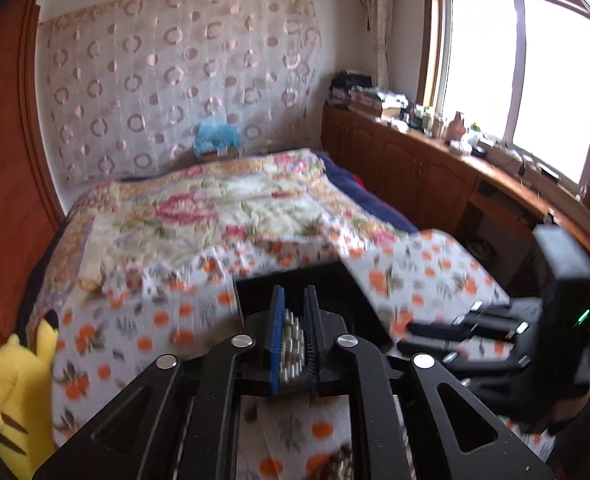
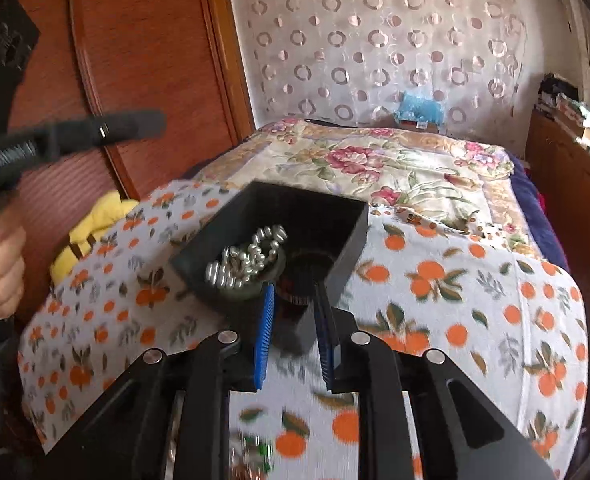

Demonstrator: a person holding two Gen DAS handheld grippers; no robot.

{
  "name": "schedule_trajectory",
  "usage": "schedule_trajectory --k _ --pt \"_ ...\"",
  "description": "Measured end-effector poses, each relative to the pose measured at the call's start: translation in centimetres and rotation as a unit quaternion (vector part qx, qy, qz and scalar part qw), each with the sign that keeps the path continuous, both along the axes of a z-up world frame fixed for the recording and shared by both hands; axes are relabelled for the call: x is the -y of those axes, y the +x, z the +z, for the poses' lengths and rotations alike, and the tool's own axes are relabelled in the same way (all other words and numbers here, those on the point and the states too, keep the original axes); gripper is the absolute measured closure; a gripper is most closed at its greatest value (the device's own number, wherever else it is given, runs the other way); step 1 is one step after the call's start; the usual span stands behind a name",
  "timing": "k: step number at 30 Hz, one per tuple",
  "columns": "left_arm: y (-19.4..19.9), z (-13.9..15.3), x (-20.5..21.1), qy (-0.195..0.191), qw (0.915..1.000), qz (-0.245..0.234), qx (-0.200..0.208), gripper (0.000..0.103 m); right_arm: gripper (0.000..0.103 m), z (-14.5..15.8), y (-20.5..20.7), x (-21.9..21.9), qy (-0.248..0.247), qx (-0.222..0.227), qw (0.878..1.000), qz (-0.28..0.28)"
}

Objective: Organize jewelry

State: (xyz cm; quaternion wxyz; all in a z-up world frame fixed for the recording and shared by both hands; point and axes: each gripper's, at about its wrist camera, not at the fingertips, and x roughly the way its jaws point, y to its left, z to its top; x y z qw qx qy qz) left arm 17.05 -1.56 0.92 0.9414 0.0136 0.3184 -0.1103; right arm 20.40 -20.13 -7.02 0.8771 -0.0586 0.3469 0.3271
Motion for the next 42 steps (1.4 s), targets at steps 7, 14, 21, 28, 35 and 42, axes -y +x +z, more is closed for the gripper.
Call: schedule_trajectory --k 7,14,21,28,35,42 --pt "-4.4 -6.0 -0.4 -0.002 0.9986 -0.015 -0.05 0.087 0.08 -0.9 -4.8 1.2 0.011 0.001 1.0 0.01" --pt "-5.5 -9.7 0.1 0.002 0.9947 -0.028 -0.099 0.086 0.08 -0.8 -6.4 0.7 0.001 0.01 1.0 0.014" --pt "-5.9 -11.1 0.4 -0.021 0.9917 -0.04 -0.12 0.082 0.08 -1.1 -6.9 0.6 0.003 0.009 1.0 0.016" --pt "-7.0 -10.2 0.4 -0.035 0.9939 -0.04 -0.097 0.091 0.08 -1.5 -7.7 0.6 -0.001 0.007 1.0 0.021" --pt "-11.3 -5.2 -0.8 -0.07 0.9967 -0.032 -0.027 0.091 0.081 -2.2 -8.7 -0.5 -0.009 0.007 0.999 0.038" --pt "-13.5 -2.8 -2.7 -0.071 0.9974 -0.014 0.007 0.091 0.081 -3.3 -9.0 -3.2 -0.026 -0.012 0.997 0.07"
